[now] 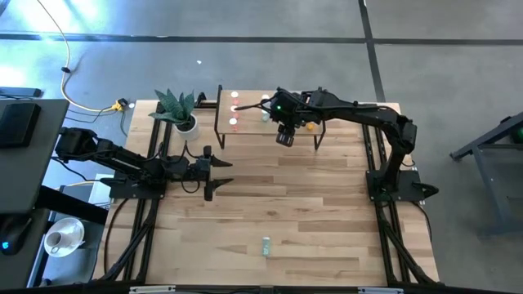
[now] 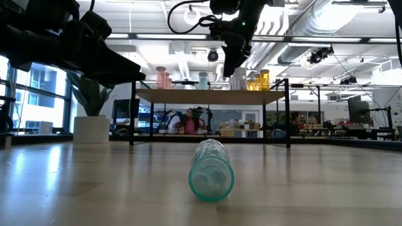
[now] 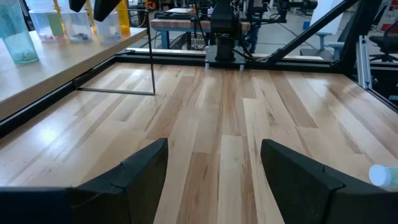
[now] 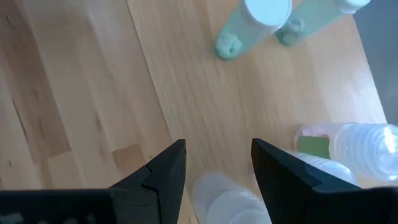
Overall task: Pick and place medicine bottles onto shelf by color
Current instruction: Adjust the transparent pill bottles on the shelf, then put the blue pill bottle aligned with the other blue pill bottles on the shelf
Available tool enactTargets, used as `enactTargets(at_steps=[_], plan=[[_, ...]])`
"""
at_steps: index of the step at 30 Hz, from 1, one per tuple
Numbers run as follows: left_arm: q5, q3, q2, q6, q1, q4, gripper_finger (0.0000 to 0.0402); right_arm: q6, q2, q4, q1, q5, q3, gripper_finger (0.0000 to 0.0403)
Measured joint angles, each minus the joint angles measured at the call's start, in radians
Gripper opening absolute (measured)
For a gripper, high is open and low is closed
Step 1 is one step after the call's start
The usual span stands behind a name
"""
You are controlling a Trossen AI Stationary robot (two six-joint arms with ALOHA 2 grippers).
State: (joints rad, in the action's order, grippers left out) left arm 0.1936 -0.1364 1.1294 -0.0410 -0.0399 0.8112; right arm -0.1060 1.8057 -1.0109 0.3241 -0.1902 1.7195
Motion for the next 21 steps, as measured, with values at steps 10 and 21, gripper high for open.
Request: enactTargets(at_steps=[10,21], plan=[[0.000,0.000,0.000,0.000,0.000,0.000,0.0246,-0.006,-0.024,0.035,-0.012,0.020,0.000,0.0174],[0.000,0.000,0.000,-0.017,0.000,0.000,0.0246,0.055,-0.193,-0.002,-0.117,0.046,0.000,0.0174]])
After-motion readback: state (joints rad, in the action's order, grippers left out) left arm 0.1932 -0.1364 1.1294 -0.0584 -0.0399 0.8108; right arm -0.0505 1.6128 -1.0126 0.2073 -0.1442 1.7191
